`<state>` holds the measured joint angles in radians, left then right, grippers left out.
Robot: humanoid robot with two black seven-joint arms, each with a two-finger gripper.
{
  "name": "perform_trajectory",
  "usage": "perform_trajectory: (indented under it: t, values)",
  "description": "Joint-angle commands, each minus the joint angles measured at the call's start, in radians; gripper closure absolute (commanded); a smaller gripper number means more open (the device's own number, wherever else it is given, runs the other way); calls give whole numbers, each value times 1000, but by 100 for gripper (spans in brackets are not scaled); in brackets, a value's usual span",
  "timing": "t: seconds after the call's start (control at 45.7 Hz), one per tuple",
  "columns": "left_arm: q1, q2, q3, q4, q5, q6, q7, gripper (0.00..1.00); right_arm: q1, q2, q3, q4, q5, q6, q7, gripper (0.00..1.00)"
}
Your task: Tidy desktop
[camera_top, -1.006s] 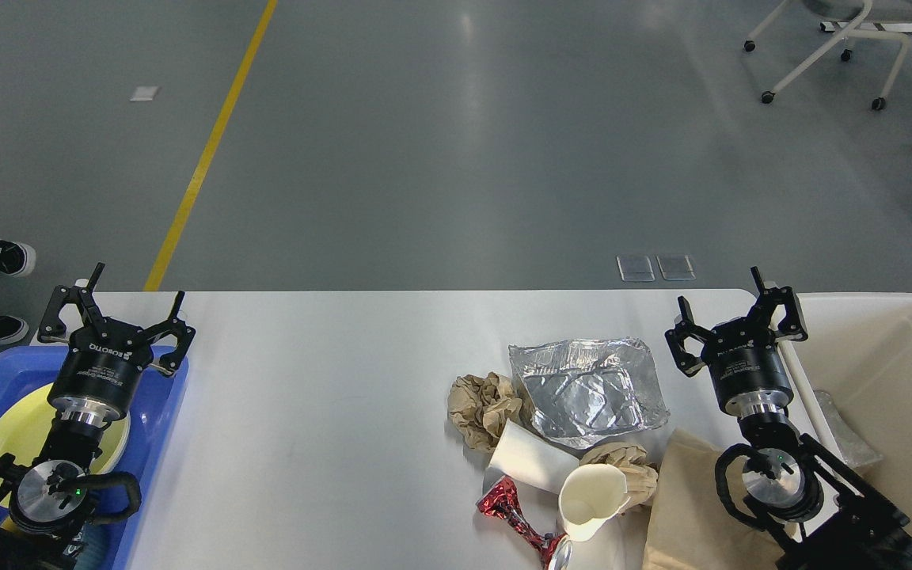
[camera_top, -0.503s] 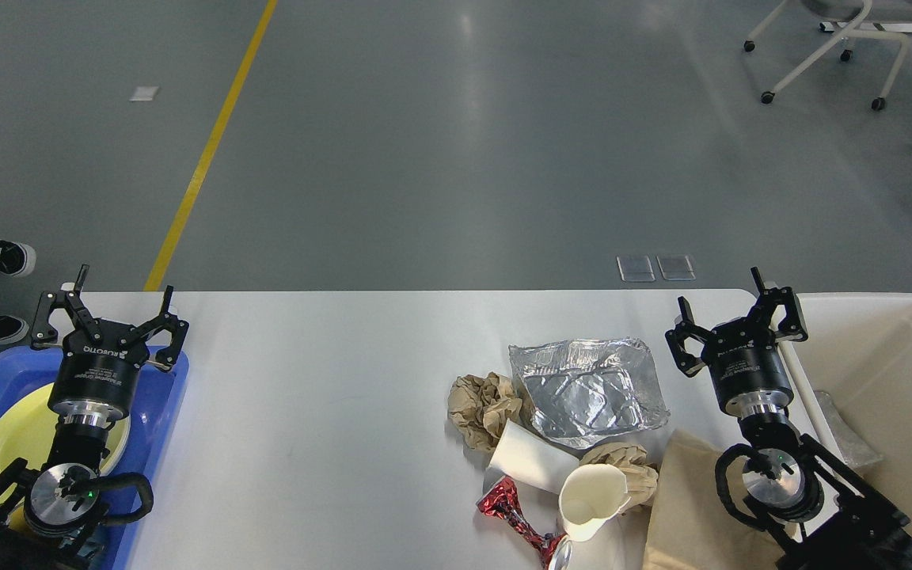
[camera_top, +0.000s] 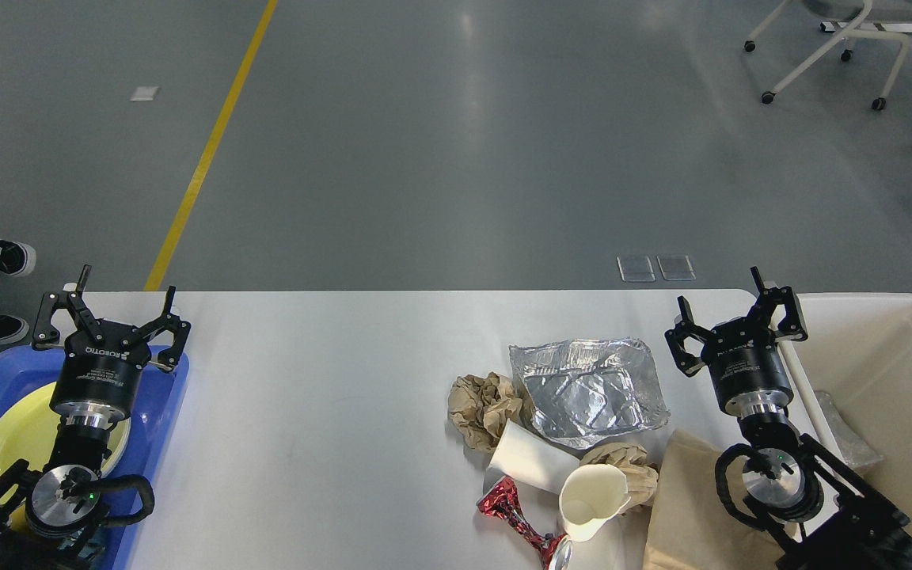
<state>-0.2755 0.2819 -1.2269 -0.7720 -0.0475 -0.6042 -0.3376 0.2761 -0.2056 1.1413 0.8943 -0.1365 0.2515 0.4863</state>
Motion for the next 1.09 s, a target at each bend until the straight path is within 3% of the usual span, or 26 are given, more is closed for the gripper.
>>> perform_trajectory:
  t: [0.0,0.743,1.071]
  values:
    - [-1,0,0,0,0,0,0,4,0,0,0,0,0,0,0,0]
    - [-1,0,0,0,0,0,0,4,2,0,14,0,5,0,11,0]
    - [-1,0,0,0,0,0,0,4,2,-109,92,-9,-3,-6,2,0]
